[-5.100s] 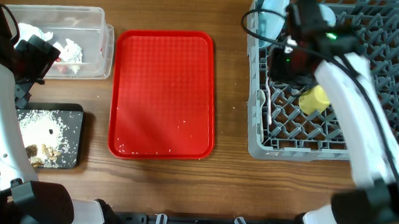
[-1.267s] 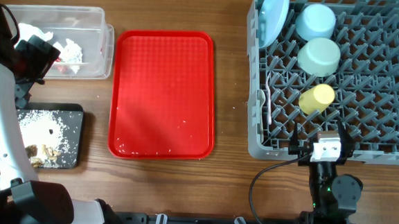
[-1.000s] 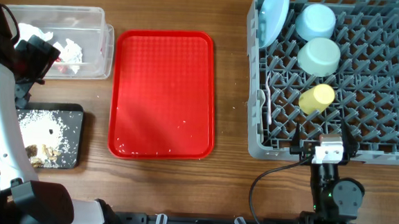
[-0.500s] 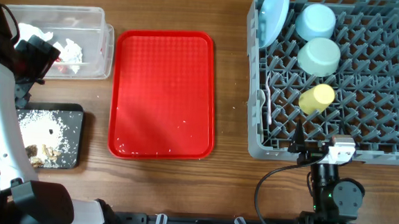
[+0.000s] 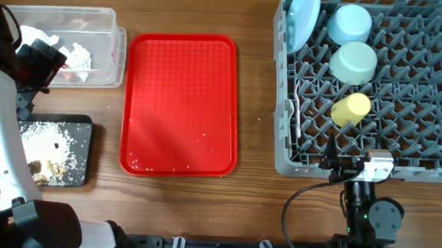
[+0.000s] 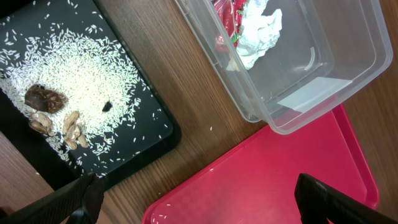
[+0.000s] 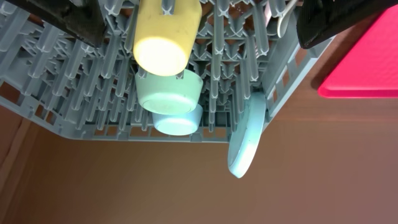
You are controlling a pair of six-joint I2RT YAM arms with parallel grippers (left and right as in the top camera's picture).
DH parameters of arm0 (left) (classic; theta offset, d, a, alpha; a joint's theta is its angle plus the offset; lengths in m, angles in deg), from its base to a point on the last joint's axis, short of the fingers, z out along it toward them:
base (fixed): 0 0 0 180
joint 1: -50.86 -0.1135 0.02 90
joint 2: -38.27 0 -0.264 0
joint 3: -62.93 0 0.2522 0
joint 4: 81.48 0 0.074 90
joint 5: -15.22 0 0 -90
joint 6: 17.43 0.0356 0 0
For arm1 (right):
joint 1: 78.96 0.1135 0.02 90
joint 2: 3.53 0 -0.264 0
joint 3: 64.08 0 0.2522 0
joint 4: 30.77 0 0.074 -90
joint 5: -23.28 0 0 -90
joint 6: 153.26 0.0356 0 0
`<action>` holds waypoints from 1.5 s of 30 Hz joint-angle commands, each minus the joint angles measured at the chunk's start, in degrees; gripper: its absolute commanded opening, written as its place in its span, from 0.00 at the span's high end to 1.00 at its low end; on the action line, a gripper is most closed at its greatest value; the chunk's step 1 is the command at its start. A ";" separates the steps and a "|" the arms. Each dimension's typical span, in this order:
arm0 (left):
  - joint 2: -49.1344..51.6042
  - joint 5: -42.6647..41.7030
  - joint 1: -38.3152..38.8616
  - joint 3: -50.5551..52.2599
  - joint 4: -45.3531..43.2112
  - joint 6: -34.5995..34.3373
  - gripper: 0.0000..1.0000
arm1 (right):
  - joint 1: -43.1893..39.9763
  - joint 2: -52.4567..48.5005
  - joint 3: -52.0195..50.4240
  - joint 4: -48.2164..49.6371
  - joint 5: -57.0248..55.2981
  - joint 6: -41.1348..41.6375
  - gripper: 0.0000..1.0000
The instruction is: Sort waste into correct bins and load items into the dishwasher rack
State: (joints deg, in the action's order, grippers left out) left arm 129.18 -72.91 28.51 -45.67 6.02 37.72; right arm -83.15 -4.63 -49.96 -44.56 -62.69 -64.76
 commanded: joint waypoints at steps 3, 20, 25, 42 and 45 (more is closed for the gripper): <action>0.07 0.61 -0.33 -0.20 0.02 -0.15 0.00 | -0.17 0.90 -0.04 0.07 -0.50 0.15 0.00; -7.15 3.37 7.65 15.13 -4.39 12.00 0.00 | -0.17 0.90 -0.04 0.07 -0.50 0.15 0.00; -22.25 3.37 15.06 37.00 -24.35 14.99 0.00 | -0.17 0.90 -0.04 0.07 -0.50 0.17 0.00; -68.87 0.13 19.67 61.29 -32.65 15.19 0.00 | -0.17 0.90 -0.04 0.07 -0.50 0.13 0.00; -73.72 -1.86 20.39 69.79 -42.21 15.17 0.00 | -0.17 0.90 -0.04 0.07 -0.50 0.13 0.00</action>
State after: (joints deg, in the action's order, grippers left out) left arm 59.55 -72.32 48.03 16.90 -30.52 51.84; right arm -83.15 -4.26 -49.96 -44.58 -62.69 -64.76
